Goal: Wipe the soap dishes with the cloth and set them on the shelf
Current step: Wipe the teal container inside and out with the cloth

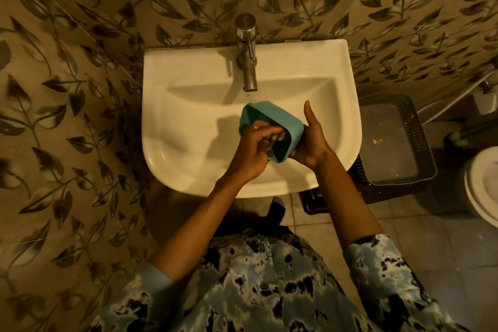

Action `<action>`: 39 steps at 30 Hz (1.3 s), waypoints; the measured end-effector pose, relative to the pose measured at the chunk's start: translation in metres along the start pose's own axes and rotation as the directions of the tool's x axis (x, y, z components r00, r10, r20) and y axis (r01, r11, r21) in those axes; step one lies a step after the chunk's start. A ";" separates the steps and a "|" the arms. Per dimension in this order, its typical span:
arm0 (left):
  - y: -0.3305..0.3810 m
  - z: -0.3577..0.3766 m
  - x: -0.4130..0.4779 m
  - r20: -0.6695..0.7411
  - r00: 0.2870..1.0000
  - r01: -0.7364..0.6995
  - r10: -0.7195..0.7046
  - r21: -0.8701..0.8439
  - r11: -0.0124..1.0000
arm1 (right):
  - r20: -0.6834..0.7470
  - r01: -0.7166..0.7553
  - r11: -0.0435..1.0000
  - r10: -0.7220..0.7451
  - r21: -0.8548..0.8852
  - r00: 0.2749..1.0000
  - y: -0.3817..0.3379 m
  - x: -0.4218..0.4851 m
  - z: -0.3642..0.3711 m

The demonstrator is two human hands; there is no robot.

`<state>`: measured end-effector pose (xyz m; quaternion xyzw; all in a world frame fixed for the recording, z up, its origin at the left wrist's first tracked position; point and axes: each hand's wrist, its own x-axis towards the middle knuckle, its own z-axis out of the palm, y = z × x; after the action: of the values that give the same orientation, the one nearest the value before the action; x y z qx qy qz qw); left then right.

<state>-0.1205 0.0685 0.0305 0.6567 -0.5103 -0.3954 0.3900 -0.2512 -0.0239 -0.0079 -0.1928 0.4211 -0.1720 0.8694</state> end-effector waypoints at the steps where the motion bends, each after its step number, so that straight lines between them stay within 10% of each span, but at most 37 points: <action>1: 0.001 0.000 0.000 0.057 0.997 -0.045 0.042 0.061 0.997 | 0.055 -0.029 1.000 0.029 -0.004 0.998 -0.001 -0.002 -0.001; 13: 0.005 -0.016 0.014 -0.198 0.952 -0.115 0.235 0.480 0.870 | -0.015 -0.146 0.988 0.146 -0.047 0.989 0.000 -0.010 -0.012; 18: -0.010 -0.029 0.030 0.051 0.888 -0.329 0.457 0.764 0.554 | -0.041 -0.200 0.971 0.196 -0.134 0.980 -0.007 -0.018 -0.015; 23: -0.018 -0.014 0.021 0.114 0.951 -0.241 0.289 0.855 0.458 | -0.049 -0.086 0.971 0.077 -0.224 0.996 -0.011 -0.019 -0.005; 28: -0.003 0.001 0.023 -0.051 0.993 0.111 -0.104 0.652 0.750 | -0.081 0.015 0.967 -0.037 -0.254 0.996 -0.008 -0.019 0.000; 34: 0.034 0.000 0.036 0.422 0.822 0.221 -0.382 0.382 0.897 | -0.096 0.165 0.978 -0.178 -0.131 0.979 0.000 -0.017 0.002; 39: 0.046 -0.014 0.042 0.469 0.761 0.529 -0.449 -0.049 0.847 | -0.127 0.299 0.922 -0.336 -0.245 0.933 0.001 -0.016 0.002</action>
<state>-0.1174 0.0206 0.0732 0.6227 -0.3575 -0.6653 0.2042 -0.2582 -0.0150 0.0031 -0.3392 0.4718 -0.2785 0.7647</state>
